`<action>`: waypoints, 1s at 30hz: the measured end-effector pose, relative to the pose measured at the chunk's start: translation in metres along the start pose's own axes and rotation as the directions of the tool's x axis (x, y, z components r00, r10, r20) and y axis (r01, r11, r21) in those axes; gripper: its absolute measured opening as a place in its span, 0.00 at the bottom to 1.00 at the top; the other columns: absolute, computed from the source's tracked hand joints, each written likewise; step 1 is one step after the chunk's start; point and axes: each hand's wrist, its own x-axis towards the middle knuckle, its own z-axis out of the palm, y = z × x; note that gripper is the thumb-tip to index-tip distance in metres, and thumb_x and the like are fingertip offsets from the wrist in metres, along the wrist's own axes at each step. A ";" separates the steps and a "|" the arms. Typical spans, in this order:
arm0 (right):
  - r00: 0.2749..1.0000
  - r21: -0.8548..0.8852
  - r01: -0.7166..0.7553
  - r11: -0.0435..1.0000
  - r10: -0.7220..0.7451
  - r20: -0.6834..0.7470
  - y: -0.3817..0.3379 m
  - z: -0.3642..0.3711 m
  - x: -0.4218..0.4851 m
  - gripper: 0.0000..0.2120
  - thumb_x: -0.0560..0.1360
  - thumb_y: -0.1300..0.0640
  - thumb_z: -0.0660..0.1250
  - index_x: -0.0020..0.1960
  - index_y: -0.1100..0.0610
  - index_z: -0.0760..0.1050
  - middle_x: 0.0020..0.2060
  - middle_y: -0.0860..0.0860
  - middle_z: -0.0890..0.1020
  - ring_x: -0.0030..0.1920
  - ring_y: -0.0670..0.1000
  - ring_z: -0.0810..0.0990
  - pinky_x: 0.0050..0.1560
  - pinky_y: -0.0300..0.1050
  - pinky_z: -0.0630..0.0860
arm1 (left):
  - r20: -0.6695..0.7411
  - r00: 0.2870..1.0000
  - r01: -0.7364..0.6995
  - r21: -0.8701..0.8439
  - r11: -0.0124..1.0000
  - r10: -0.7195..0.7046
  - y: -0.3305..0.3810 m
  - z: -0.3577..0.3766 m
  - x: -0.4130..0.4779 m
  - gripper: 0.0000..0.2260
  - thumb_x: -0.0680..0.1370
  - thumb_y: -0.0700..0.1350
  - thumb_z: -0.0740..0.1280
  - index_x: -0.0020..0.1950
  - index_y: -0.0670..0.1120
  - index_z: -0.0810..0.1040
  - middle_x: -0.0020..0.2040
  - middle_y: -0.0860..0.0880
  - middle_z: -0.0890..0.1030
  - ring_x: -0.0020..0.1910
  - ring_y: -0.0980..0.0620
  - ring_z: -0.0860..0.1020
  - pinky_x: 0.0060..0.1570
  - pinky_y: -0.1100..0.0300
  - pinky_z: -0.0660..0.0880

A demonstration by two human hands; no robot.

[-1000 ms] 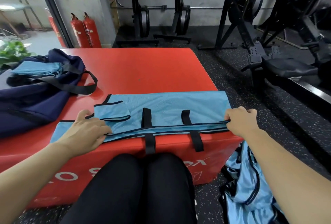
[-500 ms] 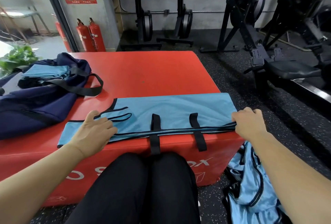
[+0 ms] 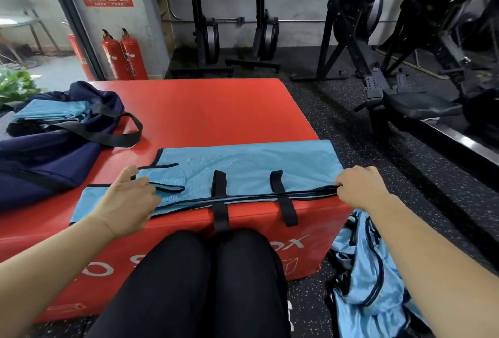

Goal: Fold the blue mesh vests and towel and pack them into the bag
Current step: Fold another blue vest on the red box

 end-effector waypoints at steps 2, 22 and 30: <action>0.999 0.003 -0.011 1.000 0.011 -0.035 -0.010 -0.008 0.003 0.13 0.74 0.58 0.59 0.53 0.48 0.79 0.52 0.48 0.82 0.56 0.52 0.77 0.56 0.48 0.65 | 0.005 0.998 0.064 -0.103 0.993 -0.064 0.002 -0.010 0.005 0.02 0.56 0.44 0.68 0.27 0.50 0.77 0.26 0.54 0.75 0.29 0.48 0.77 0.52 0.47 0.64; 0.974 0.579 0.226 0.783 -0.177 -0.142 -0.080 -0.012 -0.032 0.15 0.64 0.48 0.62 0.49 0.47 0.81 0.48 0.46 0.78 0.57 0.50 0.70 0.58 0.47 0.66 | 0.294 0.943 0.325 -0.915 0.240 -0.158 0.138 -0.036 0.182 0.14 0.82 0.46 0.62 0.66 0.47 0.77 0.64 0.50 0.79 0.66 0.50 0.74 0.65 0.57 0.69; 0.962 0.527 0.126 0.840 0.027 -0.272 -0.071 -0.004 -0.009 0.21 0.69 0.51 0.51 0.52 0.55 0.79 0.50 0.51 0.82 0.56 0.56 0.74 0.58 0.50 0.65 | 0.465 0.882 0.237 -0.583 0.777 0.080 0.176 -0.035 0.186 0.31 0.81 0.65 0.42 0.80 0.53 0.39 0.80 0.47 0.37 0.78 0.47 0.35 0.76 0.43 0.38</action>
